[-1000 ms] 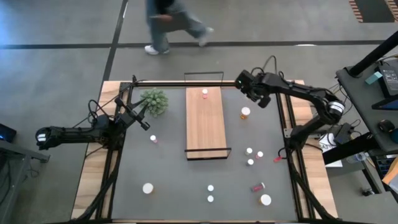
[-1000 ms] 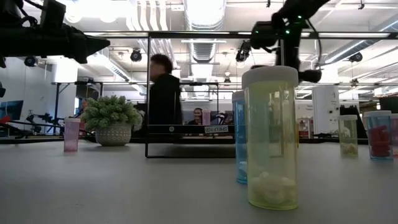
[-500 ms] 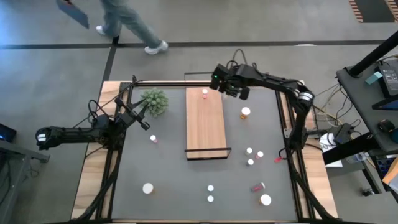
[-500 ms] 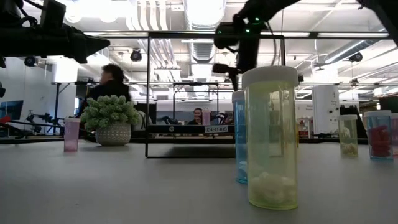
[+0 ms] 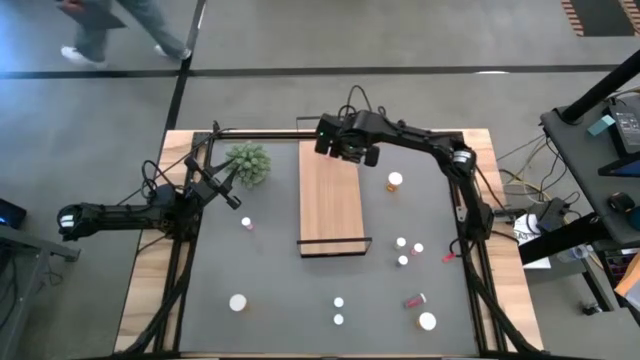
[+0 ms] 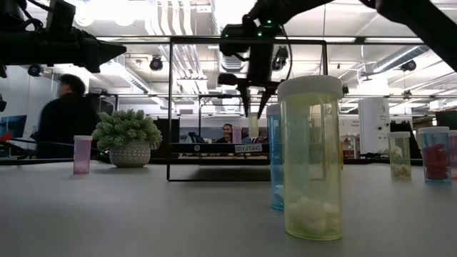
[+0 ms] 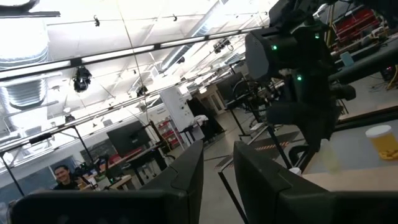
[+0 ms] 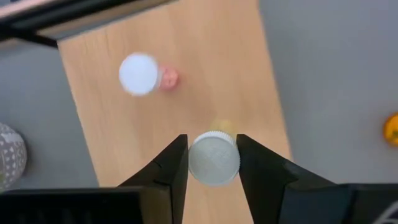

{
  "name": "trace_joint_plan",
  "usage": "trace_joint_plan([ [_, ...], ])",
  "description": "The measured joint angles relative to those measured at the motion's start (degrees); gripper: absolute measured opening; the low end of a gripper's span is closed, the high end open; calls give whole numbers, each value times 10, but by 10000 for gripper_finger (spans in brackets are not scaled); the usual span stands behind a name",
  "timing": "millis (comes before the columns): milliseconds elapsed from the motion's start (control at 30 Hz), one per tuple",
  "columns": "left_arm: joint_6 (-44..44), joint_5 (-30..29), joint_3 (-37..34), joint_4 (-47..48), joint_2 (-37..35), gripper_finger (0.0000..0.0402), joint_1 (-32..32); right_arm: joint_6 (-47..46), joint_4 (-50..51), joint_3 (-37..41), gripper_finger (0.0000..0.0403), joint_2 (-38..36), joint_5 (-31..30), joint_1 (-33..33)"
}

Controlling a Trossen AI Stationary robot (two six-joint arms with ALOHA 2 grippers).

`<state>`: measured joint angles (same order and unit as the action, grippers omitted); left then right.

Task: Pick and place medicine bottles onto shelf by color
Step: Put the top yellow pill bottle on the shelf

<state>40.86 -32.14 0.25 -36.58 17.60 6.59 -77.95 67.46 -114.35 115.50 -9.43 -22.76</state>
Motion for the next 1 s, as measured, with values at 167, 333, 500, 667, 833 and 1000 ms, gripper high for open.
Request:
trace_joint_plan([
  [167, 0, 0, 0, 0, 0, 72, 0, 0, -2, -38, 118, 33, 1, 17],
  [333, 0, 0, 0, 0, 0, 72, 0, 19, 0, -69, 115, 56, 20, 28],
  [500, 0, 0, 0, 0, 0, 72, 0, 34, 25, -73, 120, 55, 24, 29],
  [667, 0, 0, 0, 0, 0, 72, 0, 56, 34, -73, 123, 48, 24, 32],
  [833, 0, 0, 0, 0, 0, 72, 0, 69, 32, -73, 118, 54, 35, 39],
  [1000, 0, 0, 0, 0, 0, 72, 0, 78, 17, -71, 120, 54, 35, 45],
])
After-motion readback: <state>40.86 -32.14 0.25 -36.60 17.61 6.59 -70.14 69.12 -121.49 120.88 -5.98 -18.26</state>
